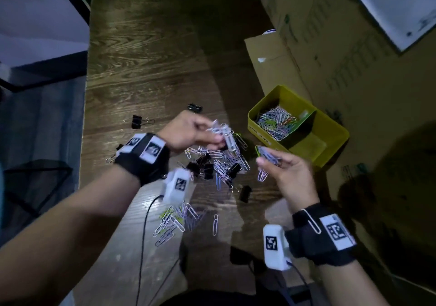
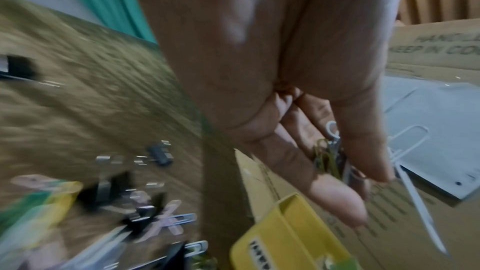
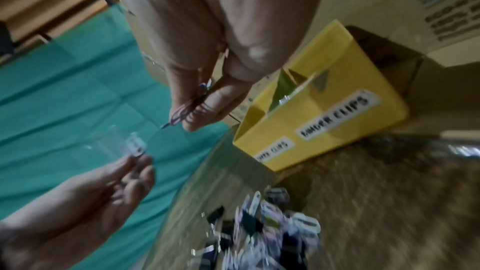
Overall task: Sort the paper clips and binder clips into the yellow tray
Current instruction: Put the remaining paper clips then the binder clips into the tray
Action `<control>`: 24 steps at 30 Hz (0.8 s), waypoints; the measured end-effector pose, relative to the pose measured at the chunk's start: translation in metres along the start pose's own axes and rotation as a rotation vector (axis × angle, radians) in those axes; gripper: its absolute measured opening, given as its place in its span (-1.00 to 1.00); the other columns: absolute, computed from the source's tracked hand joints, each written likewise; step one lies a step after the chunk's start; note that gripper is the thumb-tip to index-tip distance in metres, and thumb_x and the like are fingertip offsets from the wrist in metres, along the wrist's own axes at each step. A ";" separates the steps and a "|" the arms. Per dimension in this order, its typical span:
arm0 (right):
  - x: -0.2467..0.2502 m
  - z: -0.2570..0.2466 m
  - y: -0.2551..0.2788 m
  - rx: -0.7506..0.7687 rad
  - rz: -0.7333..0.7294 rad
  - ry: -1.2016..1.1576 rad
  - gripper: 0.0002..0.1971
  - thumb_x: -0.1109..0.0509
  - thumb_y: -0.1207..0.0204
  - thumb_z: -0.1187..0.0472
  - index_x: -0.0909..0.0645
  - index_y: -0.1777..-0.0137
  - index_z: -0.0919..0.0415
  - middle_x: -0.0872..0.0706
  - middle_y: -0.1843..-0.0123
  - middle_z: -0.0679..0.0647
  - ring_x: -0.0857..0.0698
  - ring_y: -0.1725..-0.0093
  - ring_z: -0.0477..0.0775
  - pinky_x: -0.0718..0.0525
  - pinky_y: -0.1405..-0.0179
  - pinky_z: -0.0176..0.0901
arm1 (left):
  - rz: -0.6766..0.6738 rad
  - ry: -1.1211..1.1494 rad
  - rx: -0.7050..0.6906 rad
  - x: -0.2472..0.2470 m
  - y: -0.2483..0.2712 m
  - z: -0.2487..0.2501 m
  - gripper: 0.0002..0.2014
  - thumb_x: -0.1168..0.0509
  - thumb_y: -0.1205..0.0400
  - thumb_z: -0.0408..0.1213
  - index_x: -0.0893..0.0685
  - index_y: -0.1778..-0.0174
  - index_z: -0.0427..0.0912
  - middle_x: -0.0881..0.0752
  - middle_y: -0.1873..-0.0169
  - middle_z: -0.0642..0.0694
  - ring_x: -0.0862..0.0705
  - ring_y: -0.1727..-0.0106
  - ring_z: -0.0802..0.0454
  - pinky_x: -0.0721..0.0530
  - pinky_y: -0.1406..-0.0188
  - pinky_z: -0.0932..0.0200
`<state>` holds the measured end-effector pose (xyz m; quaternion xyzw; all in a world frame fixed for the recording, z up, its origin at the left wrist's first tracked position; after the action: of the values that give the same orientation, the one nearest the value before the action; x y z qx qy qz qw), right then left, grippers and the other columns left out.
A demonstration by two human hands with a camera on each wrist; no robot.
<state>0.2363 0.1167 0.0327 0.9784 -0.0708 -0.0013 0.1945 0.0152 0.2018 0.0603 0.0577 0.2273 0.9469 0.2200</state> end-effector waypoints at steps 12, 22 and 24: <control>0.032 -0.068 -0.094 0.193 0.214 0.289 -0.64 -0.56 -0.37 0.30 -0.69 -0.19 0.25 -0.71 0.03 -0.10 -0.69 0.19 -0.33 -0.61 0.25 -0.61 | 0.148 -0.795 0.054 -0.079 -0.149 0.010 -0.62 -0.47 -0.43 -0.18 -0.64 -0.15 -0.15 -0.64 -0.06 -0.12 -0.69 -0.01 -0.11 -0.67 -0.06 0.12; 0.007 -0.041 -0.147 -0.035 -0.007 0.890 -0.50 -0.54 -0.42 0.14 -0.59 -0.35 0.22 -0.68 -0.31 0.15 -0.64 -0.29 0.14 -0.57 -0.34 -0.01 | 0.192 -0.206 -0.164 -0.043 -0.081 -0.010 -0.91 -0.34 -0.57 -0.42 -0.73 0.16 -0.16 -0.77 0.32 -0.20 -0.72 0.33 -0.16 -0.71 0.22 0.00; 0.002 -0.040 -0.142 -0.028 -0.050 0.946 -0.51 -0.49 -0.47 0.12 -0.55 -0.40 0.18 -0.62 -0.39 0.11 -0.55 -0.39 0.14 -0.49 -0.43 0.02 | 0.146 -0.448 -0.202 -0.027 -0.050 -0.031 -0.91 -0.36 -0.57 -0.34 -0.76 0.10 -0.12 -0.80 0.25 -0.08 -0.77 0.24 0.00 -0.72 0.15 0.16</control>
<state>0.2592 0.2614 0.0155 0.8702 0.0492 0.4390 0.2183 0.0531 0.2177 0.0098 0.2598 0.0723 0.9418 0.2006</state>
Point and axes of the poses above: each hand's wrist, its own y-axis away from the middle knuckle, its own x-axis out of the back of the hand, z = x × y, the point moved 1 cm from there along -y, towards the middle knuckle
